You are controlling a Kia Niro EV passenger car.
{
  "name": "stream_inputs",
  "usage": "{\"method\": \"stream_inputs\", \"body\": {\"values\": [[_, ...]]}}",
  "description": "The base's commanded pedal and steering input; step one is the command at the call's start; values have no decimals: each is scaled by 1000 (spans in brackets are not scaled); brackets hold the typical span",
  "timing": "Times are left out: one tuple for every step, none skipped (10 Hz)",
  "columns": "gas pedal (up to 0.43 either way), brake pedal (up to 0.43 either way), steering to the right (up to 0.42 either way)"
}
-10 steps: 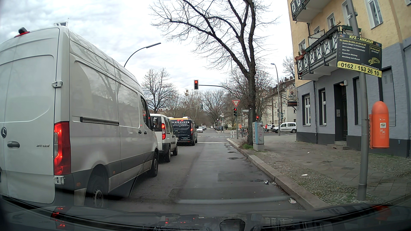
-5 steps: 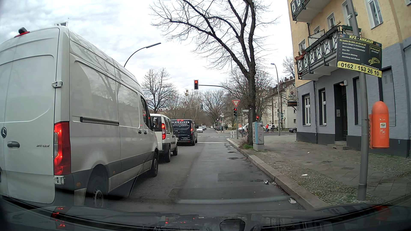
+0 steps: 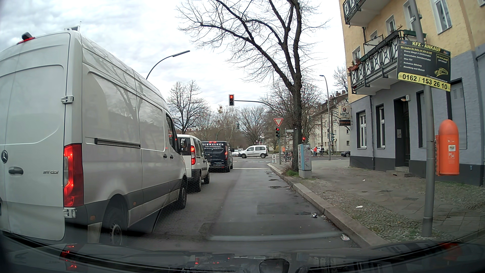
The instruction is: Follow the waypoints while adhering to traffic rules and regulations
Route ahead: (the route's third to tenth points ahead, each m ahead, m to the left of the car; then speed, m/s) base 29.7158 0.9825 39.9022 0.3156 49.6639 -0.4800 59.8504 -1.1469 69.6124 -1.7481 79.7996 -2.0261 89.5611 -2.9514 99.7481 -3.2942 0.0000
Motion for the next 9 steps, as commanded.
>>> {"method": "stream_inputs", "body": {"values": [[0,427,-18],[0,427,-18],[0,427,-19],[0,427,-18],[0,427,-19],[0,421,-18],[0,427,-18],[0,427,-18],[0,421,-18]]}}
